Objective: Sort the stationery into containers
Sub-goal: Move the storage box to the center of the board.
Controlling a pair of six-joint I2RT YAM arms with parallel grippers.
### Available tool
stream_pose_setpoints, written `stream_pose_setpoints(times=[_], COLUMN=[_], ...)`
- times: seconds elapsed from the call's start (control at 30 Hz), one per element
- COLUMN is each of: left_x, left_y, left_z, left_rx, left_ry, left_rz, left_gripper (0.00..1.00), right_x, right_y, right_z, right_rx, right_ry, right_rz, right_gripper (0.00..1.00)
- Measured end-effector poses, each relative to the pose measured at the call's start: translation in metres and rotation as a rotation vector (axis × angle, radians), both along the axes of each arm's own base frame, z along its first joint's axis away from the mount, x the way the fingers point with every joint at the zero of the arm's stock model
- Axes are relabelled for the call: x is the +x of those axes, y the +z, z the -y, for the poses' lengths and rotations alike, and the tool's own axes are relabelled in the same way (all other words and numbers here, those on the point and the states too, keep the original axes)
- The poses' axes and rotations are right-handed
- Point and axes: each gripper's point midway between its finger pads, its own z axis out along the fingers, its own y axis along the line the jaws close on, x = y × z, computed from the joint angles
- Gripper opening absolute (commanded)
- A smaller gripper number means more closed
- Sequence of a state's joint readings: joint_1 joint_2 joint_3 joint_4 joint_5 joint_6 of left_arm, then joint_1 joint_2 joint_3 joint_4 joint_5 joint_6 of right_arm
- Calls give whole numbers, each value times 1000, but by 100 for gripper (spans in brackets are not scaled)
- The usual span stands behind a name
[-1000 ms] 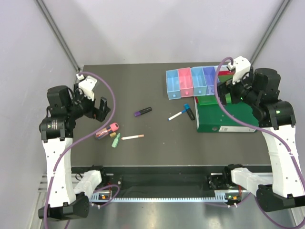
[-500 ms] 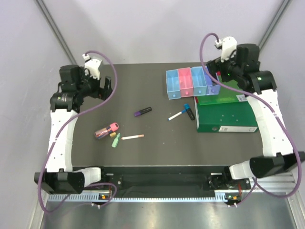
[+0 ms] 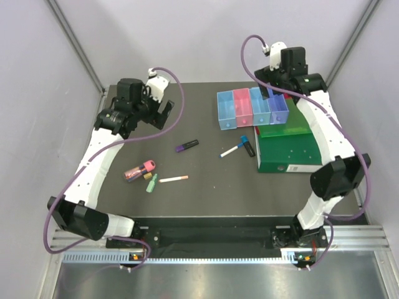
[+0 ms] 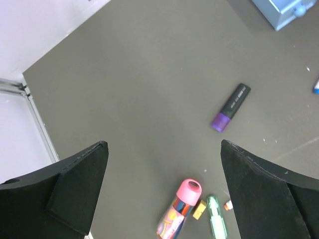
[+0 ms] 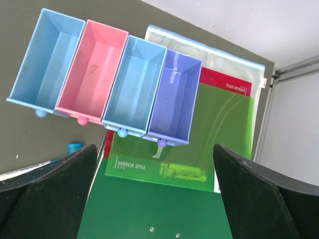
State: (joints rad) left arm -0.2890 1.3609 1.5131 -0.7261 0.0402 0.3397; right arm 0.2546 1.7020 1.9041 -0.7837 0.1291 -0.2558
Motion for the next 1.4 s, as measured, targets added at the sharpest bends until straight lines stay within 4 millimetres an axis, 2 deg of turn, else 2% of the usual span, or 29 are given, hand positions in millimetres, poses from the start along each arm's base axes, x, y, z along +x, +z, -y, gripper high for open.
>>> stream_pose_setpoints(times=[0.23,0.5,0.77,0.87,0.9,1.07,1.17,1.23,1.27,1.3,1.33,1.4], left_x=[16,41,42,42,41,35,30,27,26,25,25,25], left_y=[3,-31,-30,-29,-28,-16,-5,2,4,5,6,5], left_z=[5,16,22,23,23,21,19,18,18,18,18,18], left_rx=[-40,-49,-78,-81,-83,-88,-92,-95,-97,-97,-98,-98], left_ry=[14,15,-1,-3,-3,-5,-9,-10,-11,-11,-11,-12], left_rz=[35,-21,-24,-23,-20,4,31,46,52,54,56,55], left_gripper=[99,99,99,99,99,99,99,99,99,99,99,99], right_x=[37,69,92,94,94,95,98,98,99,99,99,100], right_y=[-44,-104,-164,-182,-188,-209,-216,-220,-221,-221,-221,-221], right_z=[-12,-27,-46,-51,-54,-60,-61,-61,-60,-60,-60,-59], right_rx=[-8,-16,-8,-6,-3,0,3,2,0,-1,3,12], right_ry=[-9,13,38,47,51,54,49,47,44,42,37,17], right_rz=[-75,-175,-263,-293,-303,-333,-341,-347,-346,-346,-345,-341], right_gripper=[98,91,80,70,62,39,33,24,18,5,0,0])
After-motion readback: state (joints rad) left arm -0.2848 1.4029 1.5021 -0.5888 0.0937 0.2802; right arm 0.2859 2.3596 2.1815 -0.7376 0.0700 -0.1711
